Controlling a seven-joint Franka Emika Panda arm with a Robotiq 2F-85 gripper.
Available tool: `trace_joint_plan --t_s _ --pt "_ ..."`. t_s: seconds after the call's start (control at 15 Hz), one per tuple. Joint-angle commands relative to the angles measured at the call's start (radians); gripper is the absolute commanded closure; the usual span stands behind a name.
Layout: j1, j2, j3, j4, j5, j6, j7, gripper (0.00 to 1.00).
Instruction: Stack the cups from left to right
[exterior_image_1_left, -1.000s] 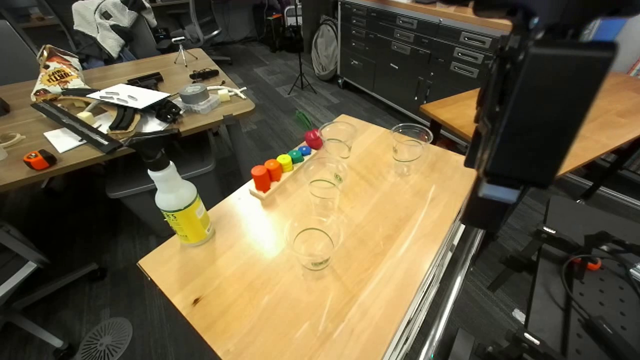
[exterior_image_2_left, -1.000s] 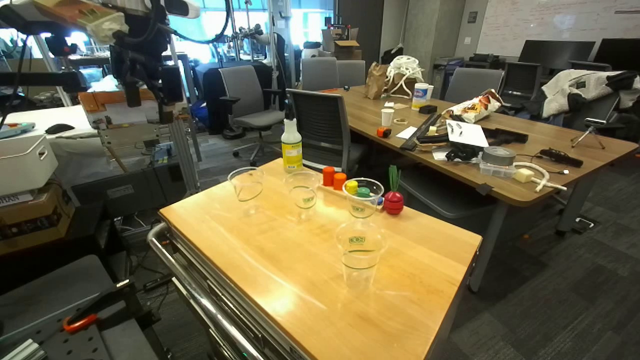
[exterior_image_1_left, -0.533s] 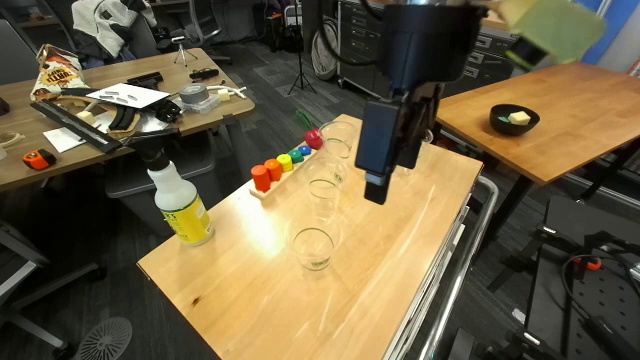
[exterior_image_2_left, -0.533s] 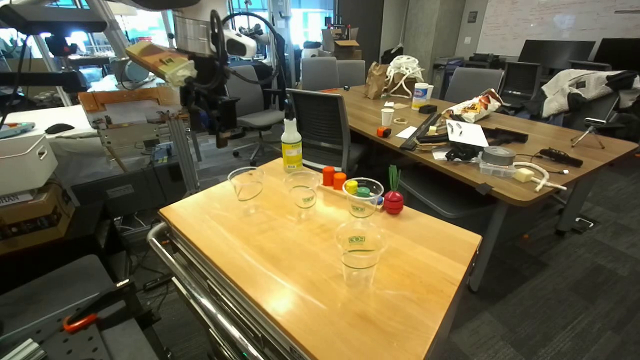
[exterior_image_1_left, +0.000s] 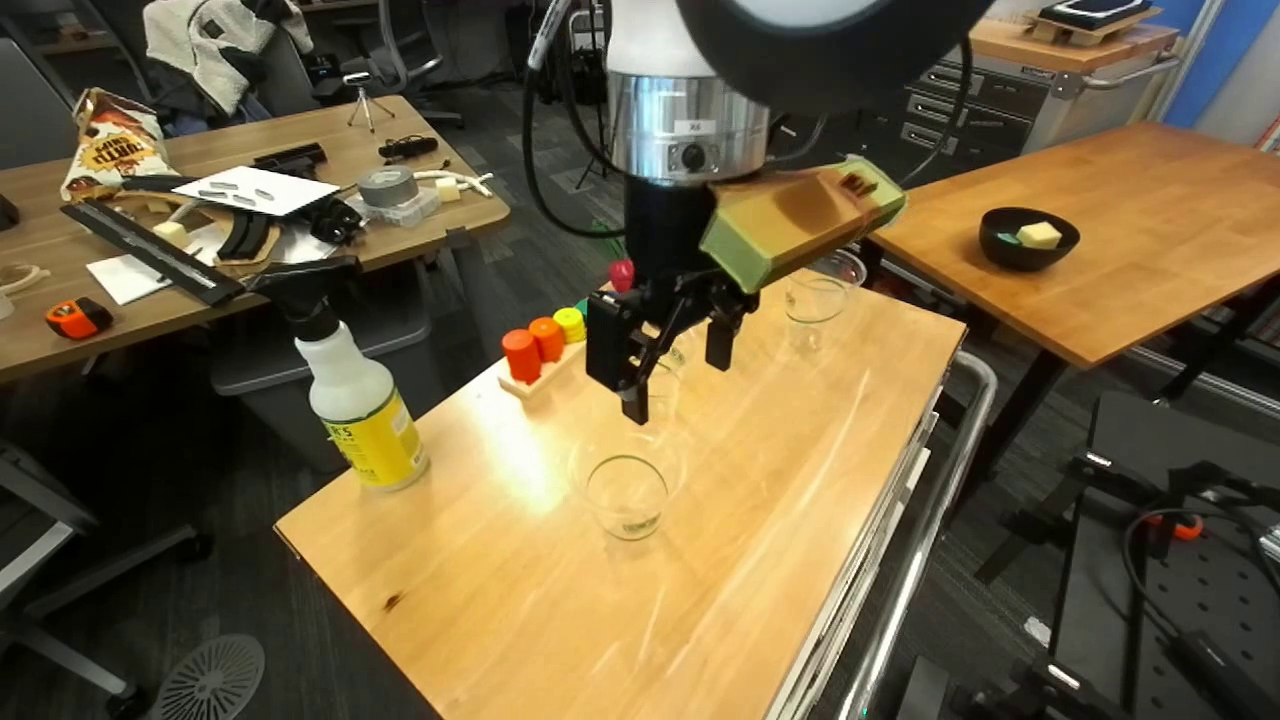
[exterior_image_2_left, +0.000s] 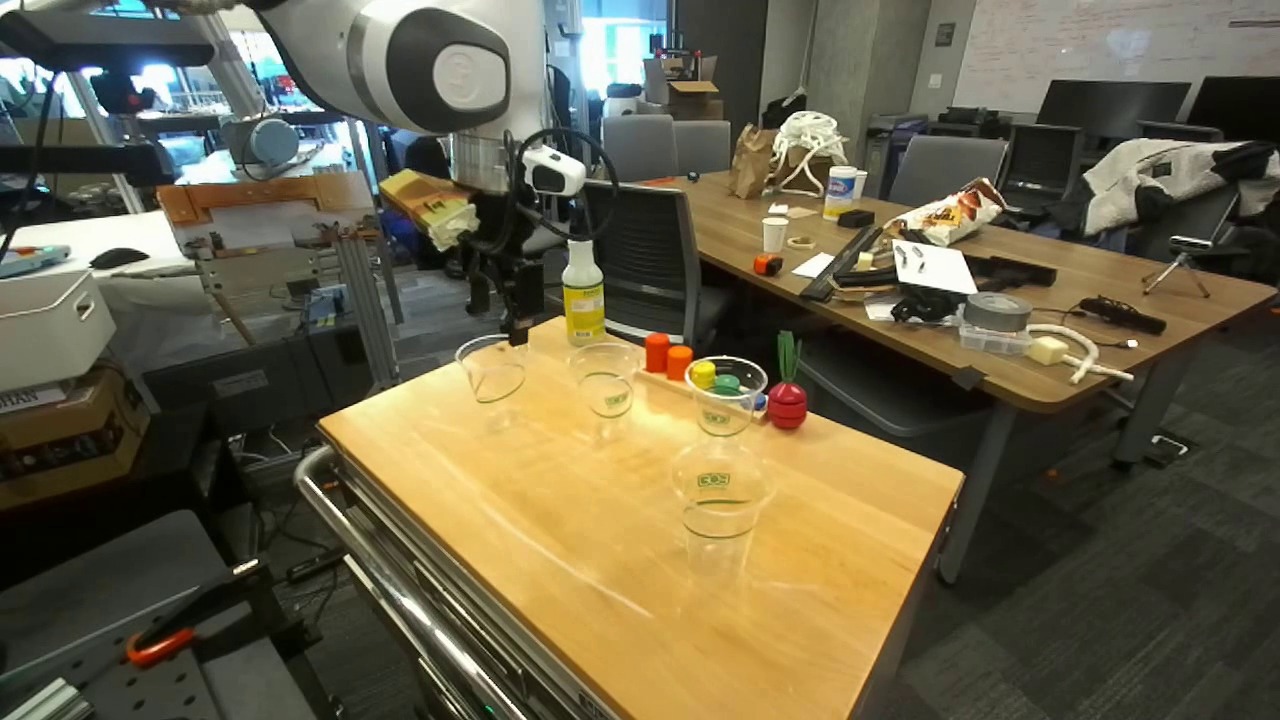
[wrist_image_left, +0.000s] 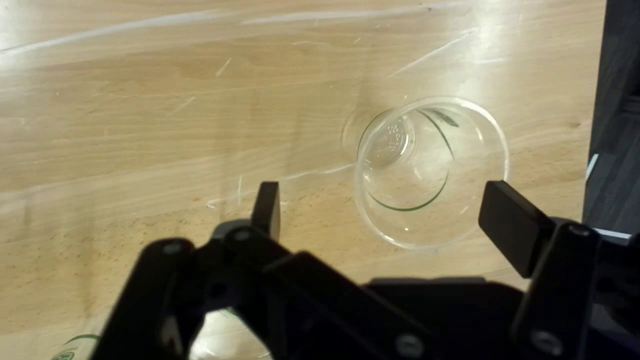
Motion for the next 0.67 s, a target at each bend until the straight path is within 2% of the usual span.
trace_joint_plan --t_s 0.0,0.33,0.4,0.47,0.6 --pt "0.03 0.112 -0.034 0.1 -0.081 -0.001 0.11 0.0" --pt "0.048 0.206 -0.055 0.155 -0.104 -0.035 0.139 0.0" --pt "0.049 0.23 -0.057 0.166 -0.099 -0.026 0.134 0.25" --pt "0.049 0.238 -0.058 0.168 -0.094 -0.016 0.129 0.27" --pt "0.043 0.256 -0.054 0.174 -0.075 0.001 0.113 0.42"
